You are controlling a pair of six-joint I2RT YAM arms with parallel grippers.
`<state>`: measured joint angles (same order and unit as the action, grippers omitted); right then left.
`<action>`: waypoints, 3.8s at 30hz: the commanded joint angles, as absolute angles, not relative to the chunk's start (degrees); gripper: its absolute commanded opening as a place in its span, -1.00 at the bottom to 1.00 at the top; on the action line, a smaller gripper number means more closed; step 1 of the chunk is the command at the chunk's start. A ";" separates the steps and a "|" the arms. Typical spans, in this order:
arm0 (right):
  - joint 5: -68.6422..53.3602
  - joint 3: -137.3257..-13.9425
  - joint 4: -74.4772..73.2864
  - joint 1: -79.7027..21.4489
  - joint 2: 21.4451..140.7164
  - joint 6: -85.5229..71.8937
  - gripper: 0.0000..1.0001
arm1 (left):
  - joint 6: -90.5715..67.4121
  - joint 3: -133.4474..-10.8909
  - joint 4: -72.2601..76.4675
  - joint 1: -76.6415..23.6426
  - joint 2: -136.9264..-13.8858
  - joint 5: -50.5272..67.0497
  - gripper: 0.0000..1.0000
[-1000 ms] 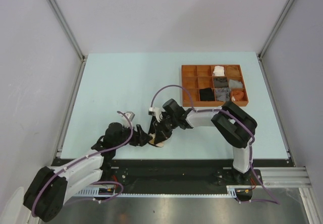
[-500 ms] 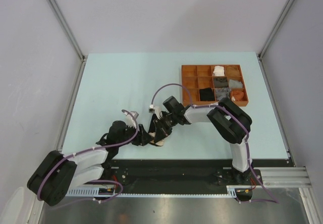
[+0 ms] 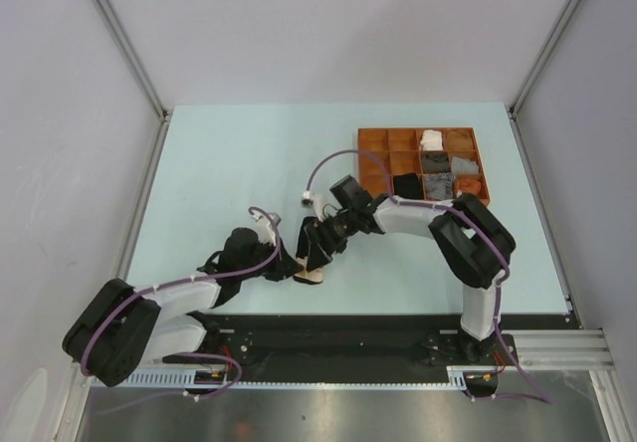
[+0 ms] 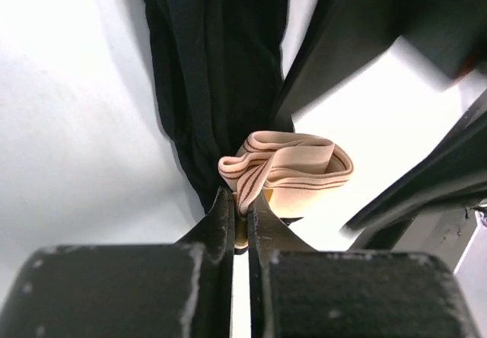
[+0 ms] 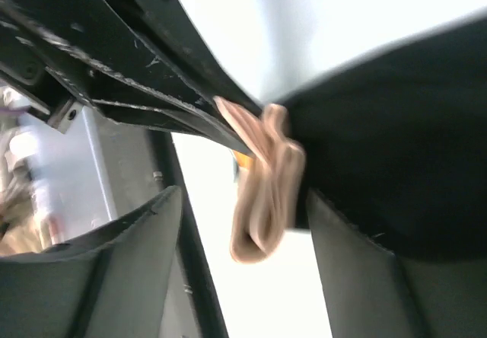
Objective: Roll the underwear
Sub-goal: Roll the underwear to the center of the board.
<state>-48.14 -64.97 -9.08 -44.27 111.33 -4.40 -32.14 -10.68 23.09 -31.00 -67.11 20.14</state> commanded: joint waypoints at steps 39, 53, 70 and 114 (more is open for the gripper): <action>16.70 -50.89 16.78 -79.37 102.48 18.37 0.10 | -28.48 -31.38 -21.80 -15.91 -77.87 39.99 -1.00; 18.81 -50.98 17.93 -76.38 108.28 19.69 -0.39 | -25.75 -32.78 -24.35 -15.91 -79.89 42.01 -1.00; -4.99 -55.89 -4.29 -73.57 102.66 7.93 -1.00 | -30.05 -33.84 -20.40 -15.12 -72.26 34.82 0.41; -47.37 -68.64 -4.83 -42.28 115.84 -4.57 -1.00 | -29.79 -7.47 20.21 -27.25 -51.24 21.97 0.24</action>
<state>-50.39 -66.92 -7.16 -43.90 113.47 -4.91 -31.90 -8.16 15.05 -26.48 -50.57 20.47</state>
